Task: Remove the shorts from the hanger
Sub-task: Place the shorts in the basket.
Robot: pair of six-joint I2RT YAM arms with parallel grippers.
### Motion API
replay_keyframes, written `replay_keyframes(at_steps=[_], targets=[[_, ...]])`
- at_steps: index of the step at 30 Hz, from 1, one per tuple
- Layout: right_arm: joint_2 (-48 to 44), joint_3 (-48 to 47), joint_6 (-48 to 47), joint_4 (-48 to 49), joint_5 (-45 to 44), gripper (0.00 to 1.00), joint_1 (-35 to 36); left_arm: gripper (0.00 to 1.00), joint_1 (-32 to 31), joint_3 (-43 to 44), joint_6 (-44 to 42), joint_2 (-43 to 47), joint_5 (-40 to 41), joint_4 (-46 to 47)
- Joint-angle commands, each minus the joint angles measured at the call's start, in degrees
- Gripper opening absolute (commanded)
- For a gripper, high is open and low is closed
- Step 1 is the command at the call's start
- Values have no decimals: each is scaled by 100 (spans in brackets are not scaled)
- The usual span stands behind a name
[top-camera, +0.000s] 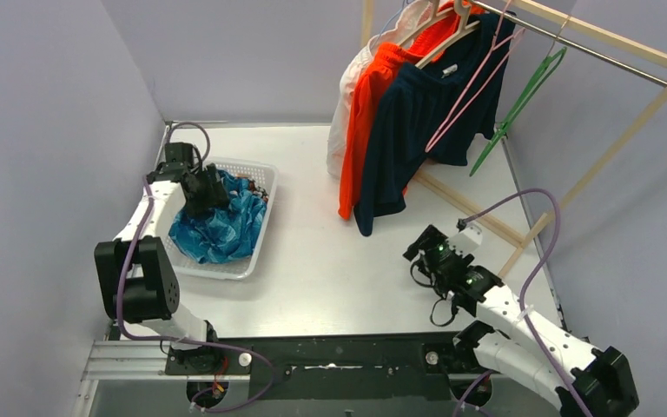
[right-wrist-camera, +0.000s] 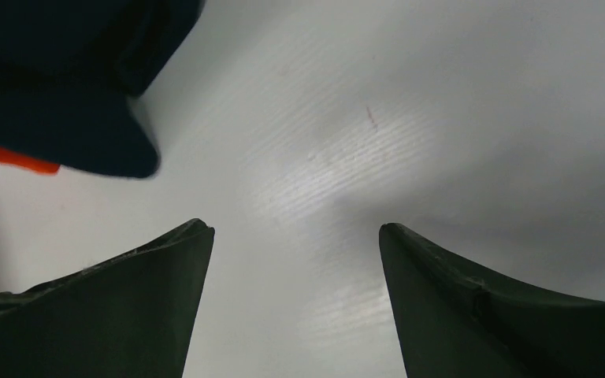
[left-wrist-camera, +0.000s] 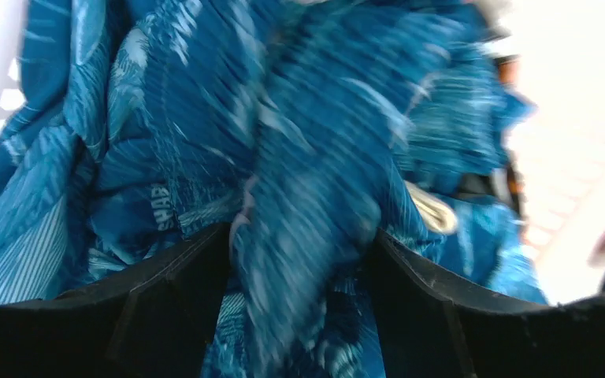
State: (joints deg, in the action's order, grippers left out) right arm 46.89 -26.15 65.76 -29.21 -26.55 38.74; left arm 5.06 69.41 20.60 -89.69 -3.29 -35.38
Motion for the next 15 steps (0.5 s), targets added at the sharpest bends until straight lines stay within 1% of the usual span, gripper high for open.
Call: replay_keyframes(at_steps=[1, 3, 6, 8, 10, 13, 15], targets=[[395, -393, -966, 1145, 1074, 79, -1377, 63, 201, 2, 81, 44, 351, -32], [685, -492, -1248, 1597, 1503, 80, -2022, 67, 279, 104, 158, 342, 288, 57], [1136, -781, -1293, 2126, 1812, 75, -2754, 69, 283, 226, 232, 722, -85, 238], [1398, -1079, -1285, 2460, 1693, 66, -2971, 69, 283, 236, 240, 921, -321, 362], [1657, -1350, -1387, 2772, 1357, 61, -3039, 70, 285, 371, 243, 1063, -367, 184], [2371, -1917, -1686, 2919, 1014, 60, -3257, 71, 276, 414, 235, 1308, -415, 7], [3025, -2258, -1796, 2960, 1343, 59, -3659, 72, 267, 312, 250, 1529, -446, -17]])
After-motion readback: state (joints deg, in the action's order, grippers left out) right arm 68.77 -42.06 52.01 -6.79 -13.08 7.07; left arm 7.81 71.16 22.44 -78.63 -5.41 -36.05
